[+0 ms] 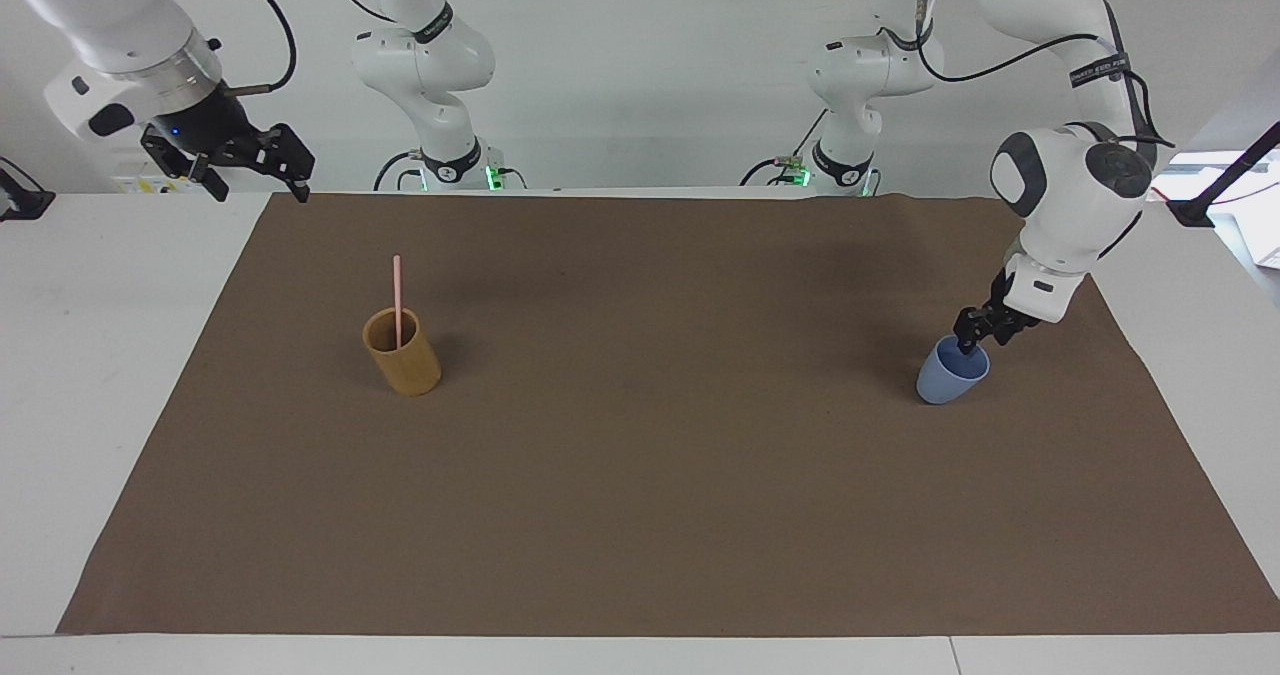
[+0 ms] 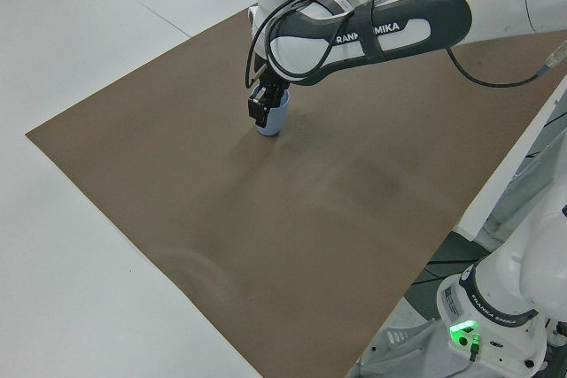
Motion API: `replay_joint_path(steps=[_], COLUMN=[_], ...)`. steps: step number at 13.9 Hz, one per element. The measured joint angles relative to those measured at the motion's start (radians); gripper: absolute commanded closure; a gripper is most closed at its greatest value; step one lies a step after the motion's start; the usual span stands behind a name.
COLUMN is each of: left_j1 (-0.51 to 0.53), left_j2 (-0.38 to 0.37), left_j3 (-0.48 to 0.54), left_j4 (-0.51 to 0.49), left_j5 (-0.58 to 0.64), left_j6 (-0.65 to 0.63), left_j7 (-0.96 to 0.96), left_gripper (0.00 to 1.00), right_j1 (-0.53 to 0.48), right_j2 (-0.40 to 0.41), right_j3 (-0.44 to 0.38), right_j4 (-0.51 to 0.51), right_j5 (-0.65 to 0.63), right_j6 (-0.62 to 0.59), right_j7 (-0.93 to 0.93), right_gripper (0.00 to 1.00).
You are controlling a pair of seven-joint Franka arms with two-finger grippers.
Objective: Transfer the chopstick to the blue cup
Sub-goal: 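Grasp the blue cup with the left gripper and slide it toward the center, then release the blue cup while the right gripper reaches the tan cup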
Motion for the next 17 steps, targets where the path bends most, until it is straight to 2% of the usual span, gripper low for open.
replay_joint_path(steps=[3, 5, 10, 11, 12, 13, 17], left_j1=[-0.031, -0.104, -0.466, -0.531, -0.581, -0.611, -0.609], left_j2=[0.024, 0.026, 0.037, 0.054, 0.076, 0.096, 0.112], left_j3=[-0.001, -0.002, -0.015, -0.016, -0.017, -0.017, 0.002], left_j4=[0.000, 0.004, 0.020, 0.025, 0.037, 0.052, 0.099], left_j5=[0.000, -0.001, -0.002, -0.002, -0.002, -0.002, -0.002], left_j6=[0.053, 0.072, 0.088, 0.105, 0.119, 0.124, 0.093], left_j7=[-0.041, -0.154, -0.571, -0.640, -0.683, -0.705, -0.709], left_gripper=[1.00, 1.00, 0.99, 0.89, 0.41, 0.01, 0.00], right_j1=[0.000, 0.000, 0.000, 0.000, 0.000, 0.000, 0.000], right_j2=[0.000, 0.000, 0.000, 0.000, 0.000, 0.000, 0.000], right_j3=[0.000, 0.000, 0.000, 0.000, 0.000, 0.000, 0.000], right_j4=[0.000, 0.000, -0.001, -0.001, -0.001, -0.001, -0.001], right_j5=[0.000, 0.000, 0.000, 0.000, 0.000, 0.000, 0.000], right_j6=[0.000, 0.000, 0.000, 0.000, 0.000, 0.000, 0.000], right_j7=[0.000, 0.000, 0.000, 0.000, 0.000, 0.000, 0.000], right_gripper=[0.00, 0.00, 0.00, 0.00, 0.00, 0.00, 0.00])
